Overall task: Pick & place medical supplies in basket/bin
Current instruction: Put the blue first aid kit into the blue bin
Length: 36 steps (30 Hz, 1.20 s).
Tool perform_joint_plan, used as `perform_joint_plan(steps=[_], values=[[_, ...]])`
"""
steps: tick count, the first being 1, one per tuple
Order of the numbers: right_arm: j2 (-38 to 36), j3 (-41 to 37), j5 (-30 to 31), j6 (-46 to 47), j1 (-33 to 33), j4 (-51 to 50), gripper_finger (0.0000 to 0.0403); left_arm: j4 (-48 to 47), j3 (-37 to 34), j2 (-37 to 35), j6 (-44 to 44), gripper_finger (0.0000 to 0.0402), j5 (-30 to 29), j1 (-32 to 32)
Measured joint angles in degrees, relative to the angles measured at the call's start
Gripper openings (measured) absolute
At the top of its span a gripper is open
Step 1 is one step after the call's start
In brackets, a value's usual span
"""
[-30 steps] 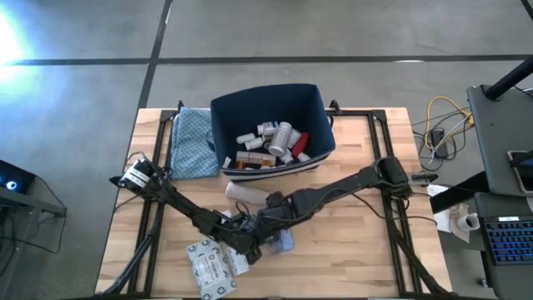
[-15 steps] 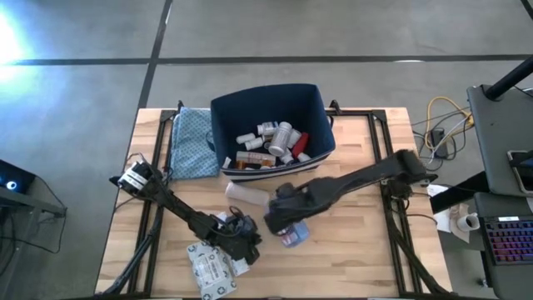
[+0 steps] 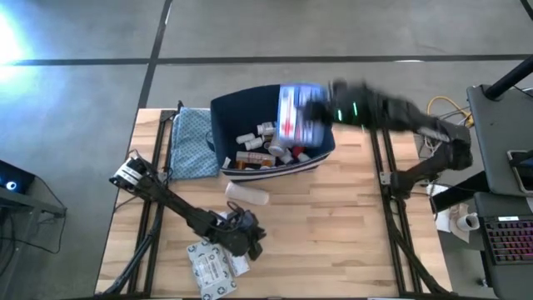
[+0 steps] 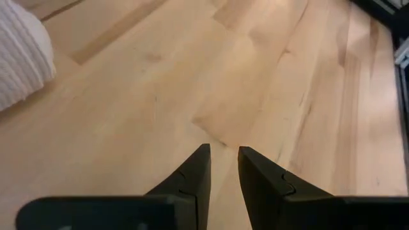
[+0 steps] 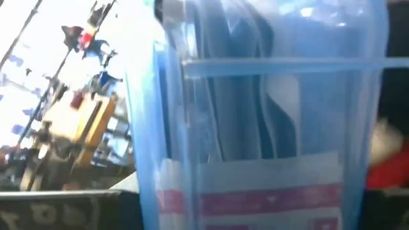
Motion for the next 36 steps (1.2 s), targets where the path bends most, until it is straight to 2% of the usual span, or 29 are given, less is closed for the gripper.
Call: perform_joint_plan(steps=[3,5,8,11,13,18,21,27,30,34,36], values=[[2.86,-0.62,-17.97,-5.14,-15.28,4.92,0.0147,-0.13,0.00,0.00,-0.06,0.0061,0.01,0.48],[7.45,-1.07,-28.51,-7.32,-22.45,8.26,0.0148,0.06,0.00,0.00,-0.40,0.0061,-0.02,1.01],[16.06,-1.23,-38.65,-10.02,-27.44,11.61,0.0154,0.11,0.00,0.00,-3.07,0.0061,-0.02,1.80],[23.53,-0.54,-49.21,-12.16,-28.18,12.52,0.0162,0.18,0.02,0.00,-9.04,0.0061,-1.10,2.47],[26.75,-0.33,-51.12,-14.71,-28.01,12.41,0.0169,0.06,0.04,0.06,-11.38,0.0061,-2.44,2.71],[32.52,-0.26,-51.37,-20.97,-28.22,9.94,0.0206,-2.40,0.07,0.06,-20.69,0.0061,-8.23,2.91],[35.56,-0.25,-51.39,-26.14,-27.71,9.71,0.0237,-3.80,0.07,0.07,-21.33,0.0061,-8.51,3.30],[41.64,-0.09,-55.17,-22.19,-26.53,8.59,0.0287,-4.20,0.29,0.08,-21.38,0.0061,-8.51,3.62],[41.41,-0.13,-59.36,-23.14,-26.70,8.14,0.0297,-4.21,1.04,0.08,-21.36,0.0061,-8.44,3.48],[36.94,1.23,-57.86,-25.46,-26.06,4.82,0.0305,-4.74,2.29,0.08,-20.61,0.0062,-8.36,3.26],[33.16,3.44,-54.26,-28.31,-25.62,0.37,0.0307,-5.85,2.70,0.08,-20.53,0.0062,-8.25,3.24]])
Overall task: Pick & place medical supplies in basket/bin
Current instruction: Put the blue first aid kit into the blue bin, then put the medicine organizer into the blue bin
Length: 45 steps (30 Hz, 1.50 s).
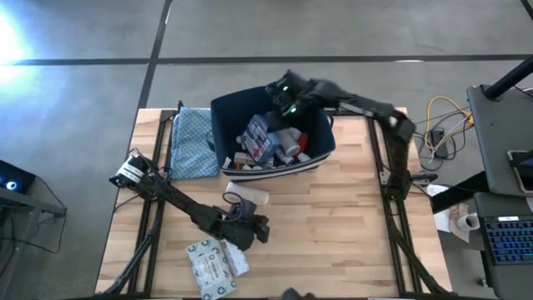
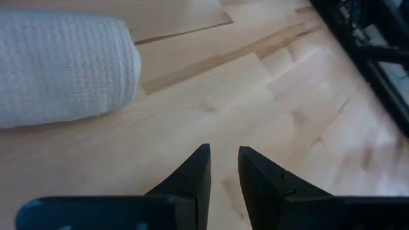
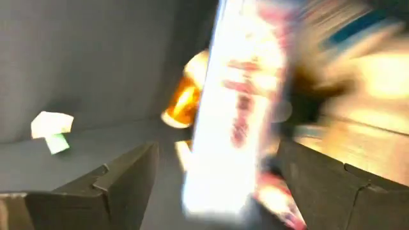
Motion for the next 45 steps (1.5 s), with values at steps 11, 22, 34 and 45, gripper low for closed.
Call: perform_joint_plan(steps=[11,22,34,45], values=[[-18.10,10.96,46.90,-10.29,13.61,-18.70,0.0308,-22.26,1.21,-5.12,1.17,0.0062,5.25,-2.35],[-21.68,7.17,48.04,7.42,30.74,-34.49,0.0310,-41.48,1.07,-18.54,5.49,0.0076,15.15,-6.55],[-18.00,-5.37,49.60,38.82,49.24,-30.19,0.0345,-42.92,-3.38,-16.35,-22.66,0.0245,17.20,-8.07],[-15.34,-10.22,47.79,40.24,52.88,-24.53,0.0349,-42.49,-1.20,-17.32,2.45,0.0283,17.80,-8.76]])
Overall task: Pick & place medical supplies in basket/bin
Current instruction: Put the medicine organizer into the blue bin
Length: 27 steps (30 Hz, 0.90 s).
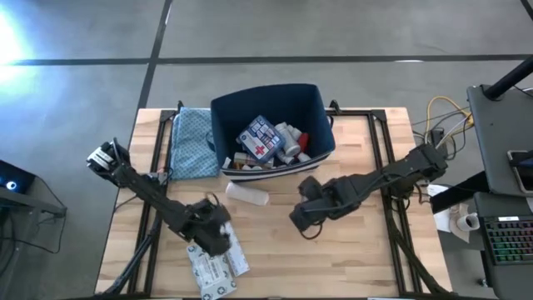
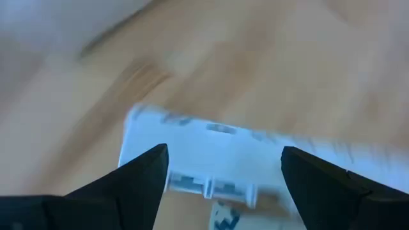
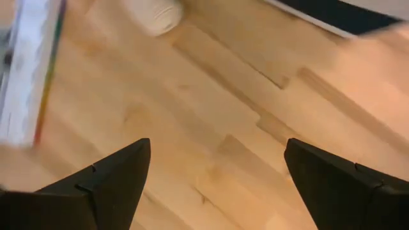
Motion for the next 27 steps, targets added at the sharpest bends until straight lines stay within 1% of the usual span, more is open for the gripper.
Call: perform_joint_plan(steps=[3,5,7,9,11,13,15,21,23,27], values=[[0.05,-0.09,-3.04,-11.56,-0.03,4.19,0.0349,-0.03,2.26,-0.12,31.50,0.0283,4.85,-1.15],[0.02,0.01,-3.66,-17.89,0.53,7.34,0.0347,-0.53,3.01,-0.10,48.52,0.0283,9.27,-2.05],[0.04,0.02,-3.89,-21.54,0.94,8.89,0.0345,-0.89,3.39,-0.10,62.27,0.0283,10.73,-2.71],[0.03,0.08,-4.05,-22.06,0.92,9.71,0.0343,-2.45,3.17,-0.10,70.82,0.0283,10.43,-2.64],[0.02,0.09,-3.86,-20.80,0.78,9.67,0.0343,-4.42,2.92,-0.10,73.89,0.0283,7.42,-1.90],[0.02,0.09,-3.62,-19.52,0.74,9.67,0.0344,-6.42,2.58,-0.10,74.48,0.0283,3.33,-0.53],[0.02,0.09,-3.64,-18.65,0.84,9.69,0.0345,-7.90,2.10,-0.08,76.31,0.0283,1.61,0.96],[0.02,0.09,-3.61,-18.29,0.79,9.73,0.0341,-8.00,-0.86,0.29,89.43,0.0283,2.58,2.08],[0.02,0.09,-3.53,-18.25,0.80,9.74,0.0339,-7.89,-1.73,0.29,91.07,0.0283,2.58,2.05],[0.02,0.09,-3.60,-18.27,0.85,9.80,0.0338,-6.54,-3.07,0.29,91.41,0.0283,2.59,2.56]])
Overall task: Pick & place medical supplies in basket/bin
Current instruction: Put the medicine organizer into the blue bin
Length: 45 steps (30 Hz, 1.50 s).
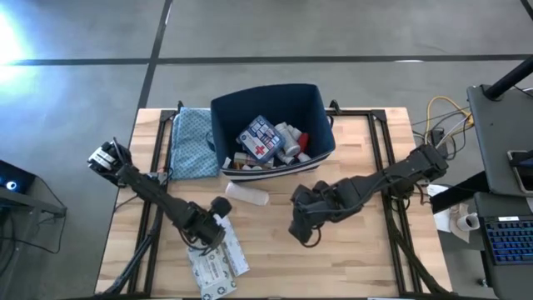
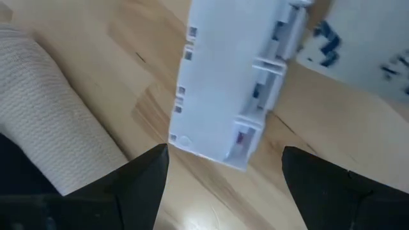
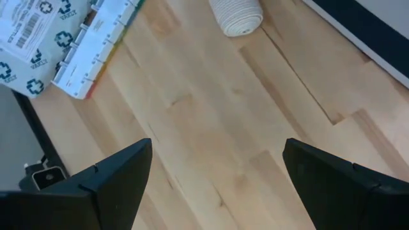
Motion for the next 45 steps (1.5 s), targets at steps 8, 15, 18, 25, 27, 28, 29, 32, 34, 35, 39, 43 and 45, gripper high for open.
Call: perform_joint_plan(steps=[8,15,18,25,27,28,29,32,34,35,39,43,45], values=[[-0.04,0.00,0.40,0.36,-0.17,0.15,0.0336,6.74,-1.48,0.00,-0.17,0.0283,0.01,1.66],[-0.04,0.00,0.50,2.39,-0.17,0.18,0.0336,6.50,-1.59,0.00,-0.22,0.0283,1.09,3.23],[-0.04,0.02,0.52,2.60,-0.17,0.22,0.0333,5.87,-1.34,0.00,-0.22,0.0283,0.59,3.20],[-0.04,0.02,0.52,2.58,-0.20,0.27,0.0331,7.38,0.81,0.00,-6.35,0.0283,-2.65,3.23],[-0.04,0.02,0.75,2.52,-0.20,0.28,0.0332,7.99,0.86,0.00,-9.53,0.0283,-2.65,3.23],[-0.04,0.02,1.09,2.49,-0.18,0.27,0.0331,7.89,0.86,0.02,-10.63,0.0283,-2.63,3.23],[-0.04,0.02,1.58,2.51,-0.17,0.26,0.0330,7.91,0.86,0.04,-11.32,0.0284,-2.63,3.23],[-0.07,0.02,2.00,2.32,-0.20,0.26,0.0329,7.91,0.86,0.04,-13.24,0.0291,-2.63,3.23],[-0.07,0.02,2.05,2.31,-0.24,0.26,0.0329,7.93,0.77,0.04,-13.46,0.0301,-2.65,3.23],[-0.05,0.01,2.05,2.21,-0.24,0.26,0.0329,7.91,0.71,0.04,-13.44,0.0307,-2.63,3.23],[-0.07,0.00,2.05,2.11,-0.22,0.26,0.0329,5.38,0.62,0.04,-12.14,0.0327,0.29,3.23],[-0.07,0.00,2.05,2.11,-0.22,0.26,0.0329,-0.38,0.60,-0.05,-4.31,0.0330,7.04,2.13],[-0.07,0.00,2.05,2.11,-0.22,0.24,0.0329,-0.89,0.46,-0.13,-1.62,0.0330,7.33,1.44]])
